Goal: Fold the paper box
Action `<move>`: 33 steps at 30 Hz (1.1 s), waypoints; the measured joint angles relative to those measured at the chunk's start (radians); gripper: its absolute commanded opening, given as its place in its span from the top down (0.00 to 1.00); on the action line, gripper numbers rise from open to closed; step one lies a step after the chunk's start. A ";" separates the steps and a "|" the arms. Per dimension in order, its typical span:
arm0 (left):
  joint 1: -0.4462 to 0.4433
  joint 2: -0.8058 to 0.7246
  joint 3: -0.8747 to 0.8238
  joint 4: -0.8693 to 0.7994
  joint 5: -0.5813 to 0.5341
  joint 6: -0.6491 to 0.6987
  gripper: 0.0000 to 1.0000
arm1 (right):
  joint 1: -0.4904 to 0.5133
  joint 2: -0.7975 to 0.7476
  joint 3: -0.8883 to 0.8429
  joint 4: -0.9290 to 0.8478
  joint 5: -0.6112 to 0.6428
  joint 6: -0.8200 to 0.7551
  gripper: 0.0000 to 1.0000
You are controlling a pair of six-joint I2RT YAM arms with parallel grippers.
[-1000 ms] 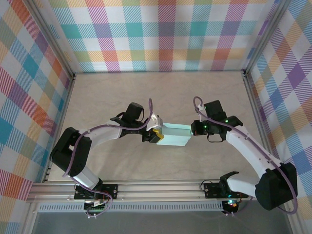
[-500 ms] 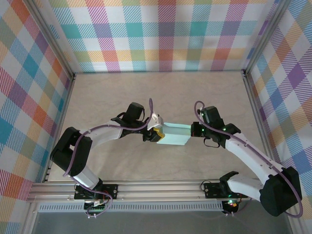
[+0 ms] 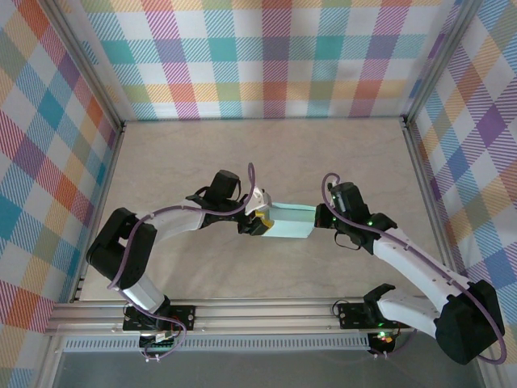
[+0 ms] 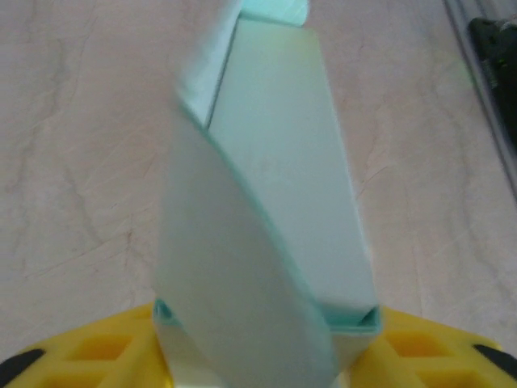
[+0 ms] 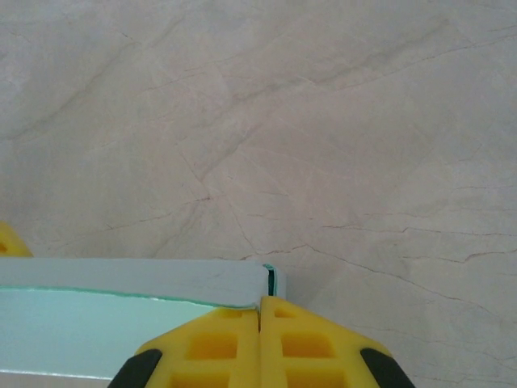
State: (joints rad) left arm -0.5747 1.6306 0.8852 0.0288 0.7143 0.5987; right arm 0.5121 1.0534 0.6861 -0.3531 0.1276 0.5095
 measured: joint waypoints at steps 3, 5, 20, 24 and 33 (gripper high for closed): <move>0.000 0.002 -0.006 0.005 -0.039 -0.029 0.36 | 0.011 0.000 0.000 -0.011 0.030 0.001 0.97; 0.000 0.001 -0.020 0.021 -0.065 -0.055 0.30 | 0.026 0.000 0.000 -0.014 0.053 0.003 0.97; -0.027 -0.277 -0.224 0.207 -0.274 -0.294 0.00 | 0.137 0.072 0.076 -0.077 0.222 -0.031 0.96; -0.054 -0.327 -0.161 0.089 -0.336 -0.313 0.07 | 0.159 0.099 0.097 -0.082 0.252 -0.044 0.96; -0.130 -0.252 0.213 -0.333 -0.509 -0.428 0.25 | 0.192 0.122 0.116 -0.097 0.306 -0.054 0.96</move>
State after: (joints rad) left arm -0.7048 1.3788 1.0985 -0.3046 0.2058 0.1707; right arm 0.7040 1.1755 0.8024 -0.4503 0.4335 0.4557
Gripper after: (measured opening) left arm 0.769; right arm 0.046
